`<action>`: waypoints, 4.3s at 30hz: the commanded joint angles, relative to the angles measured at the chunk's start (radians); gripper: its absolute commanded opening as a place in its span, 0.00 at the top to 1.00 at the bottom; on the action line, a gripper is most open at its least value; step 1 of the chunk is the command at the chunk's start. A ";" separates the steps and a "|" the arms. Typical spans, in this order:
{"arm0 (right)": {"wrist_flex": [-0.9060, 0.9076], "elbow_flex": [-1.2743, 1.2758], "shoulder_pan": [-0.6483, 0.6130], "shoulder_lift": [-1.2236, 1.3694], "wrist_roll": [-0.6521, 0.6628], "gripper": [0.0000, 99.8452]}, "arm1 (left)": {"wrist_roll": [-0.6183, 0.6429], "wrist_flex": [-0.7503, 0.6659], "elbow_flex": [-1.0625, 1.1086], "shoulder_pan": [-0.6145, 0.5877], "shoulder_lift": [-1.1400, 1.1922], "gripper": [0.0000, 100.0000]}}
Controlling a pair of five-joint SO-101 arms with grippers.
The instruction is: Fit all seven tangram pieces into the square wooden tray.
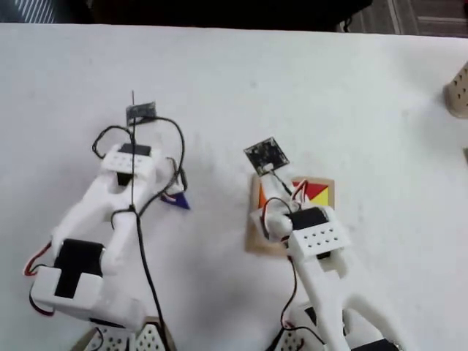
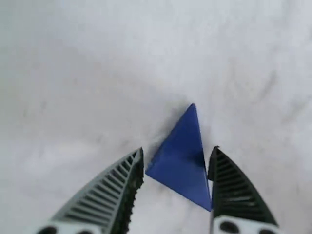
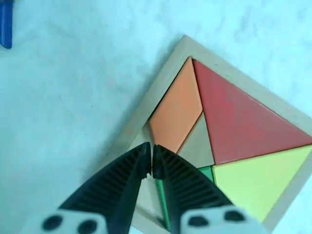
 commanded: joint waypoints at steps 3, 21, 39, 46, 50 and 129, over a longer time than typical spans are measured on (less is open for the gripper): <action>-0.018 -0.012 0.008 -0.004 0.021 0.98 | 0.107 -0.035 -0.002 -0.012 -0.005 0.64; -0.039 -0.012 0.045 -0.004 0.023 0.98 | 0.100 -0.035 0.029 0.025 -0.001 0.81; -0.039 -0.012 0.050 -0.002 0.018 0.98 | 0.097 0.094 -0.132 0.051 0.166 0.88; -0.039 -0.012 0.050 -0.002 0.018 0.98 | -0.008 0.095 -0.153 0.051 0.165 0.95; -0.039 -0.012 0.050 -0.002 0.018 0.98 | -0.008 0.095 -0.155 0.048 0.165 0.95; 0.027 -0.020 0.239 -0.160 -0.014 0.98 | -0.012 -0.456 0.189 0.113 -0.404 0.87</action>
